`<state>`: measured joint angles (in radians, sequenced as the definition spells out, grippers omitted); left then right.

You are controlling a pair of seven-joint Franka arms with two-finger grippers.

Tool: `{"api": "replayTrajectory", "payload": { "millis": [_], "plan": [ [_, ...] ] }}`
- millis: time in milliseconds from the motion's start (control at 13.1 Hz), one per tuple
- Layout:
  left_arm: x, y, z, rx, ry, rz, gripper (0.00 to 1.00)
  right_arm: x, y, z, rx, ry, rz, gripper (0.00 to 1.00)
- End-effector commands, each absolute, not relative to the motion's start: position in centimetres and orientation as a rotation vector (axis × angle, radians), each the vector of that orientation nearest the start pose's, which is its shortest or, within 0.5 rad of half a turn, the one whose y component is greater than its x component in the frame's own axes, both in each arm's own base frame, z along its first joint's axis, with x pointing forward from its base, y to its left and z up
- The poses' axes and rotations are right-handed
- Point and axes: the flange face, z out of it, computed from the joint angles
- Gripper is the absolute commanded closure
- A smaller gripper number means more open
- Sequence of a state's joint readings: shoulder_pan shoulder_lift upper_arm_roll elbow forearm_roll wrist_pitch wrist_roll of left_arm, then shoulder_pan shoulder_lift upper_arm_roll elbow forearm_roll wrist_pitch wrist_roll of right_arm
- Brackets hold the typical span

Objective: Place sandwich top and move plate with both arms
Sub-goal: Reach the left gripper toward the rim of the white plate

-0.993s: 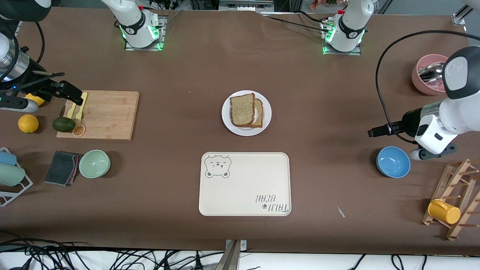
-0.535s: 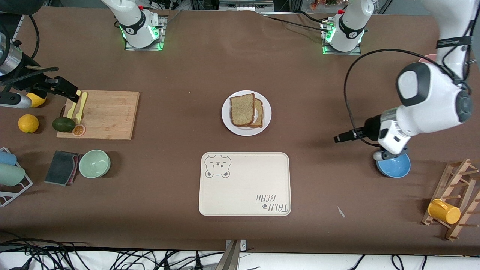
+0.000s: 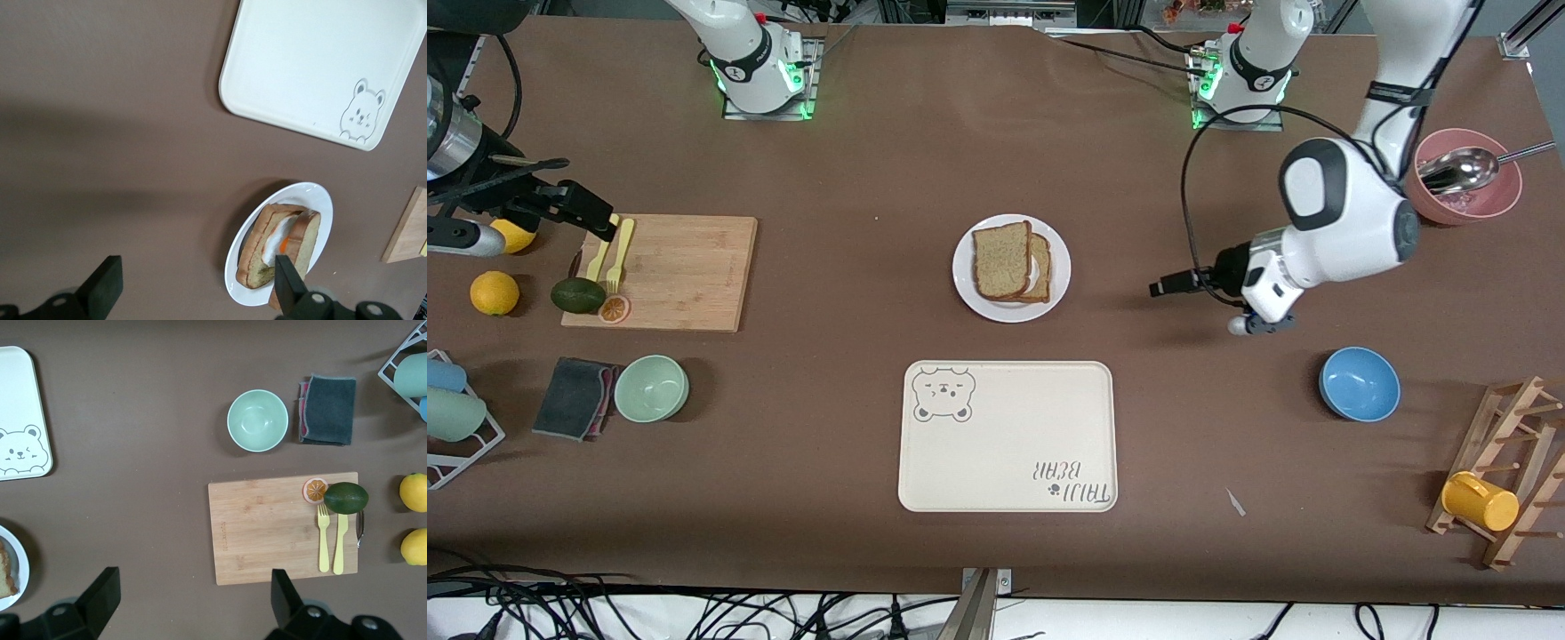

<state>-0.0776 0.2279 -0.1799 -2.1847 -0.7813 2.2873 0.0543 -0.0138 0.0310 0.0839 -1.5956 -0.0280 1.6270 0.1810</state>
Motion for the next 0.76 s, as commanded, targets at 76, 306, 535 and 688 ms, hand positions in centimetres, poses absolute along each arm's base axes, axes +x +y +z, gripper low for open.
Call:
{"api": "replayTrajectory", "payload": {
  "millis": [76, 306, 535, 688],
  "plan": [
    [47.4, -21.3, 24.5, 2.594, 0.287, -0.125, 0.0, 56.6, 3.6, 60.1, -3.158, 0.175, 0.01, 0.0],
    [46.5, -22.8, 22.3, 2.592, 0.262, -0.178, 0.01, 56.6, 3.2, 60.0, -3.16, 0.18, 0.015, 0.01],
    [44.8, -25.4, 19.6, 2.43, 0.269, -0.198, 0.01, 56.6, 3.2, 60.0, -3.159, 0.185, 0.015, 0.01],
    [43.6, -26.5, 18.7, 2.324, 0.249, -0.128, 0.02, 56.6, 3.2, 60.1, -3.16, 0.183, 0.015, 0.0]
  ]
}}
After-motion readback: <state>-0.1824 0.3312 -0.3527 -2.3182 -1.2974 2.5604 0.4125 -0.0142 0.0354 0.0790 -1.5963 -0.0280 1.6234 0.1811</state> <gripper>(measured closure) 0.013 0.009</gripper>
